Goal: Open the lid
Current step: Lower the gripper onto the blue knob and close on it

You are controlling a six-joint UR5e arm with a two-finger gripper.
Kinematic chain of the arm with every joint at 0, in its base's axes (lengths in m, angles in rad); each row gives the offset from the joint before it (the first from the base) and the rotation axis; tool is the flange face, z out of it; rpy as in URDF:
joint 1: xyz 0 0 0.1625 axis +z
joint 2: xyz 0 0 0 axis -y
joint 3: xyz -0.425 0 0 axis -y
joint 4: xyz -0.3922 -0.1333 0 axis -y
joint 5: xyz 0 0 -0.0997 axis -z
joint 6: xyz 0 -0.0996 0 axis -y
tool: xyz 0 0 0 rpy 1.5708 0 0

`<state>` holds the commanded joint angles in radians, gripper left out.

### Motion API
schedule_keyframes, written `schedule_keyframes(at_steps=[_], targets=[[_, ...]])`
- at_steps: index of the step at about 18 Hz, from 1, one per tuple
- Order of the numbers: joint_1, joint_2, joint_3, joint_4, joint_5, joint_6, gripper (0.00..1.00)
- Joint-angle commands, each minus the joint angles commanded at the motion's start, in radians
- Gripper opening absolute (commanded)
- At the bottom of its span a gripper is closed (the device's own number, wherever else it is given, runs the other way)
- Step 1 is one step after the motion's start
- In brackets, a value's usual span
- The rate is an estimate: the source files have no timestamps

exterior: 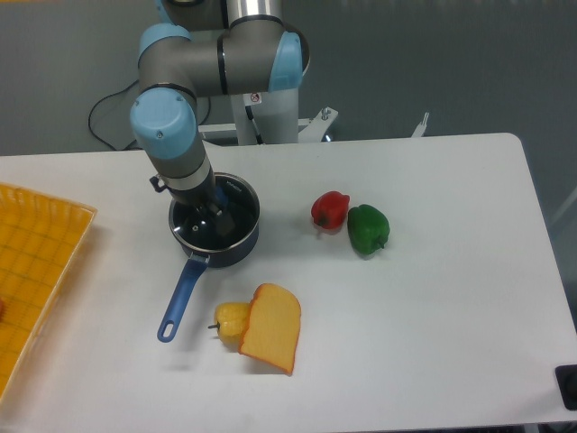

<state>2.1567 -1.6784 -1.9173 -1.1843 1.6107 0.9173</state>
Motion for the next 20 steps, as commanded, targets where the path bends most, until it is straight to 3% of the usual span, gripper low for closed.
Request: schedule_keyframes(at_steps=[2,17,20], targets=[[0.009,0.022,-0.009,-0.001,0.002,0.005,1.00],[0.002,0.009,-0.029,0.020,0.034,0.002,1.00],[-0.001,-0.010,-0.046,0.072,0.032,0.006,1.00]])
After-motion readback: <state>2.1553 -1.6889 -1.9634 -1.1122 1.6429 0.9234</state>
